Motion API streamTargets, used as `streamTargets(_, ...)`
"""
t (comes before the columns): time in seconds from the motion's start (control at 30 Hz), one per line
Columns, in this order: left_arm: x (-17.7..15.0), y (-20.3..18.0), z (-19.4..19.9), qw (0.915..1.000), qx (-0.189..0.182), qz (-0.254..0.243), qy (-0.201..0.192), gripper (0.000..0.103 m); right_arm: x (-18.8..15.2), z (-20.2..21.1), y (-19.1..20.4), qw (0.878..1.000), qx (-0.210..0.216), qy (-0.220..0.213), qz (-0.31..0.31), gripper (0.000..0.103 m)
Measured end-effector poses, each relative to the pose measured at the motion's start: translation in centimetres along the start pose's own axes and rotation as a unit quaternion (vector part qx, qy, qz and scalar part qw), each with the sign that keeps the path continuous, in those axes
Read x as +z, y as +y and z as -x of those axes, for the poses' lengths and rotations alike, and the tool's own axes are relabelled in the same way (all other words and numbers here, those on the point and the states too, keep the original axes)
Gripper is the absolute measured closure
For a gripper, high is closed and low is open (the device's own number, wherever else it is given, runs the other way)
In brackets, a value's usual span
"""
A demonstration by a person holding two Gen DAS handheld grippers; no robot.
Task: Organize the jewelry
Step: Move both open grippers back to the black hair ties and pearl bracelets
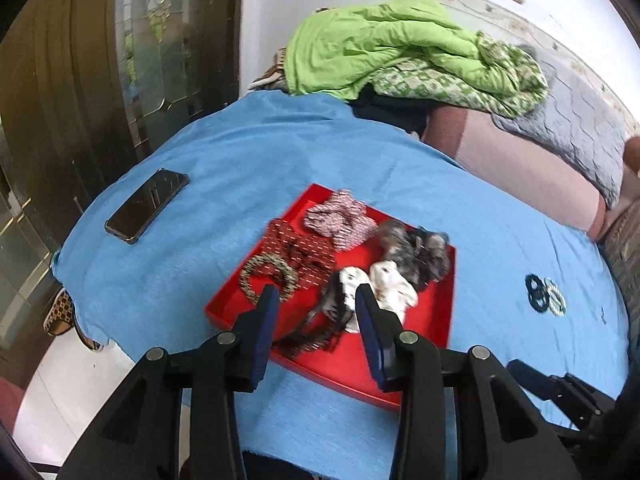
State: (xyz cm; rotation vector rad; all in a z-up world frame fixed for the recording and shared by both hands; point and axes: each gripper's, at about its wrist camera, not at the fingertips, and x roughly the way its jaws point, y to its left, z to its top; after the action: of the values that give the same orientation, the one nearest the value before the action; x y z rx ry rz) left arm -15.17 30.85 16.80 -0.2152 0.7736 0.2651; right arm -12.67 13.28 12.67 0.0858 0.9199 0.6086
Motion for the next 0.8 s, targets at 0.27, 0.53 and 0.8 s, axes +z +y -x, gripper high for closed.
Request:
streamTargets(0.27, -2.1, -4.8, 1.0, 0.9987, -0.011, -0.049, 0.007, 0.061, -3.4, 4.0, -4.8, 0.997, -0.073, -0.018, -0.022, 0.047)
streamTargets(0.53, -4.6, -10.5, 1.1, 0.9931, -0.037, -0.107, 0.030, 0.061, -6.7, 6.9, -10.4, 0.990, -0.121, -0.022, -0.067, 0.047)
streamTargets(0.8, -6.1, -15.5, 0.9, 0.9852, -0.060, -0.156, 0.039, 0.061, -8.5, 10.0, -15.6, 0.980, -0.158, -0.042, -0.110, 0.047)
